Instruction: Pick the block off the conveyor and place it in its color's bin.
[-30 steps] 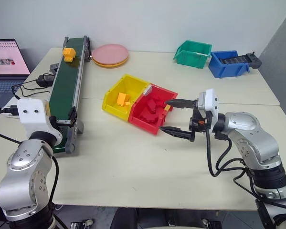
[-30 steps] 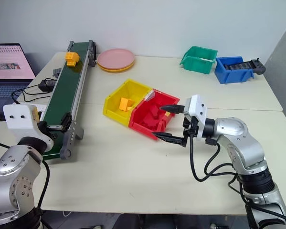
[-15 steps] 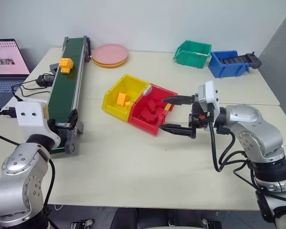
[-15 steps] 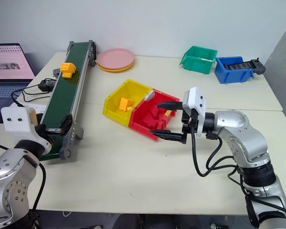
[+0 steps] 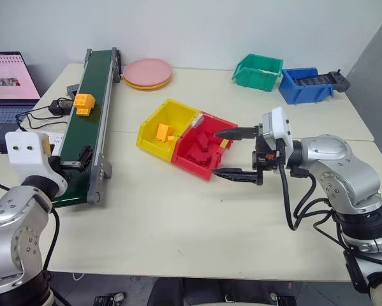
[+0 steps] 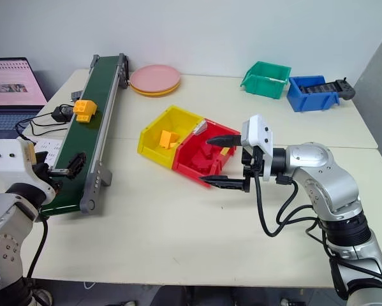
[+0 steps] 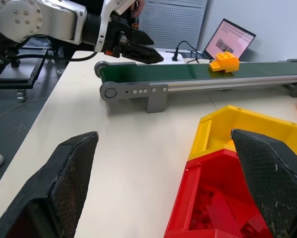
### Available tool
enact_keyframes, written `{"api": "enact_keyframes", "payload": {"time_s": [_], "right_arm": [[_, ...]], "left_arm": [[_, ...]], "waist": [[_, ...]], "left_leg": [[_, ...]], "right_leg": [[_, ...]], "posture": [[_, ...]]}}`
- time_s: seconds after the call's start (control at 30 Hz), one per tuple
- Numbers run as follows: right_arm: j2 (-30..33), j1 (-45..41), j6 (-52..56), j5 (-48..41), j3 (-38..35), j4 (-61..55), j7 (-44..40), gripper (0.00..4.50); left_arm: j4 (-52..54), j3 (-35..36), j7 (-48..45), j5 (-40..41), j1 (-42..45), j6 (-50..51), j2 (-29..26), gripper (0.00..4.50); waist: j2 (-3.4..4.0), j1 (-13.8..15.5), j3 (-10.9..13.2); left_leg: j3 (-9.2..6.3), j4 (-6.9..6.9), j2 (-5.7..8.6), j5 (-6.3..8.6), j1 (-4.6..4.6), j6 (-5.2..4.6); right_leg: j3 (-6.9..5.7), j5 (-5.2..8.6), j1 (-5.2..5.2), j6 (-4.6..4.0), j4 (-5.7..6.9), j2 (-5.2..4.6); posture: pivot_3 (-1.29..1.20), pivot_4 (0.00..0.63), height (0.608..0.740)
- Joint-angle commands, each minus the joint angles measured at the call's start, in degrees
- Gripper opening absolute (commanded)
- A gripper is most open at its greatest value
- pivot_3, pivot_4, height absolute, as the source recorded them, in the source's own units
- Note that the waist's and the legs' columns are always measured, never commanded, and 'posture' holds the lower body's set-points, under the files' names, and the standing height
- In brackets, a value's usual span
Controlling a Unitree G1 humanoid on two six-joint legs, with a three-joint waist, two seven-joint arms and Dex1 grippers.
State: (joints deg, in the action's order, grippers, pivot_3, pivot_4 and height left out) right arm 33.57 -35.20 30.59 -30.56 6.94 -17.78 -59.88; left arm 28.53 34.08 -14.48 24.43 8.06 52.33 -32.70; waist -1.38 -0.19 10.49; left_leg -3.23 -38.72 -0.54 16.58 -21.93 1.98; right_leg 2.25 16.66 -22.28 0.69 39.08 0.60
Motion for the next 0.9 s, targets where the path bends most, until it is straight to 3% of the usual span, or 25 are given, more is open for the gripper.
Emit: {"api": "enact_keyframes", "payload": {"time_s": [0.03, 0.77, 0.9], "right_arm": [[0.4, -1.0, -0.8, -0.4, -0.5, -1.9, -0.6, 4.50], [1.5, 1.4, -2.9, 0.6, 0.2, -2.9, -2.0, 4.50], [1.6, 1.4, -2.7, 0.5, 0.2, -3.3, -1.8, 4.50]], "left_arm": [[-0.8, 1.3, -0.6, 1.1, 1.8, 0.4, -2.3, 4.45], [-8.4, 1.2, -0.7, 2.3, 3.5, 4.1, -5.8, 4.45], [-9.4, 1.8, -0.8, 3.4, 4.1, 5.6, -5.4, 3.78]], "waist": [[0.00, 0.0, 0.0], [0.00, -0.1, 0.0], [0.00, -0.1, 0.0]], "left_leg": [[0.00, 0.00, 0.00, 0.00, 0.00, 0.00], [0.00, 0.02, 0.00, 0.00, -0.01, 0.00], [-0.01, 0.02, 0.00, 0.00, -0.01, 0.00]], "right_leg": [[0.01, 0.00, 0.00, 0.00, 0.00, 0.00], [0.00, 0.00, -0.03, 0.00, -0.01, -0.04], [-0.01, 0.00, -0.03, 0.00, -0.01, -0.04]], "posture": [[0.00, 0.150, 0.740], [0.00, 0.150, 0.740], [0.00, 0.150, 0.740]]}}
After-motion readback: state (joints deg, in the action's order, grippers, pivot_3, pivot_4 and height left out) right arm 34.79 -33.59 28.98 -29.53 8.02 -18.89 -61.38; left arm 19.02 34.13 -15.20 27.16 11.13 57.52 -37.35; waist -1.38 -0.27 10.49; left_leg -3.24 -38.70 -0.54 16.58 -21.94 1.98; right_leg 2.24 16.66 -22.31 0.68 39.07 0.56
